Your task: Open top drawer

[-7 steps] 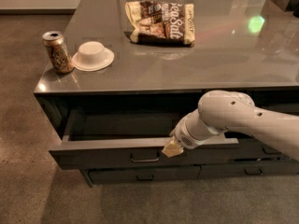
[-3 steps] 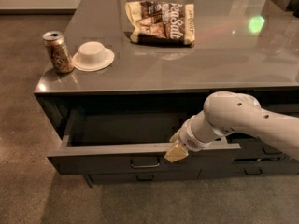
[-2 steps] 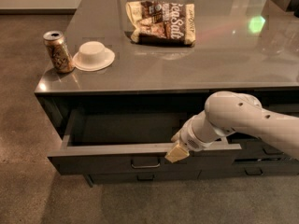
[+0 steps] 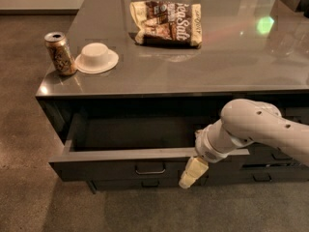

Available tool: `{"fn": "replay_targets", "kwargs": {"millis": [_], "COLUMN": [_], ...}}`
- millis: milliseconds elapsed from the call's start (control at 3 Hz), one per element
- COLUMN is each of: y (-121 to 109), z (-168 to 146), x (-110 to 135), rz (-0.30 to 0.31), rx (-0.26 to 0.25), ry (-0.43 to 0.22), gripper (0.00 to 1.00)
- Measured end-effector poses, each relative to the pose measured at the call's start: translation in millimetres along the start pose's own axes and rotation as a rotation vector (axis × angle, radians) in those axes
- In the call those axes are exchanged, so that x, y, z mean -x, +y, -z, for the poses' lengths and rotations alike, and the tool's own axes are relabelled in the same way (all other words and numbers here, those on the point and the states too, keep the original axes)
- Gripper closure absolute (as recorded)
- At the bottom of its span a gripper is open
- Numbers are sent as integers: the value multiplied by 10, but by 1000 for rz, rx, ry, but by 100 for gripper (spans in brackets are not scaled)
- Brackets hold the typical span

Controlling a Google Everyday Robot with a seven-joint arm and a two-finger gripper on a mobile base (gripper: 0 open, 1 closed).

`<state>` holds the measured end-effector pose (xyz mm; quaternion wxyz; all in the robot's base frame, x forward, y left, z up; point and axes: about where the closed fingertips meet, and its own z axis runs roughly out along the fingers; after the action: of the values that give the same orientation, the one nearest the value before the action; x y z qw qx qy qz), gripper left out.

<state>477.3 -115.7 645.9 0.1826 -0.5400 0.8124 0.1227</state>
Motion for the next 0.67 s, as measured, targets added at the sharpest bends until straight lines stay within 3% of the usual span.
{"fn": "replay_targets", "kwargs": {"millis": [333, 667], "y": [5, 115], "z": [-36, -174], "x": [7, 61], "rz": [-2, 39], "rx": [27, 61], "ry": [-22, -9], "gripper": [0, 0]}}
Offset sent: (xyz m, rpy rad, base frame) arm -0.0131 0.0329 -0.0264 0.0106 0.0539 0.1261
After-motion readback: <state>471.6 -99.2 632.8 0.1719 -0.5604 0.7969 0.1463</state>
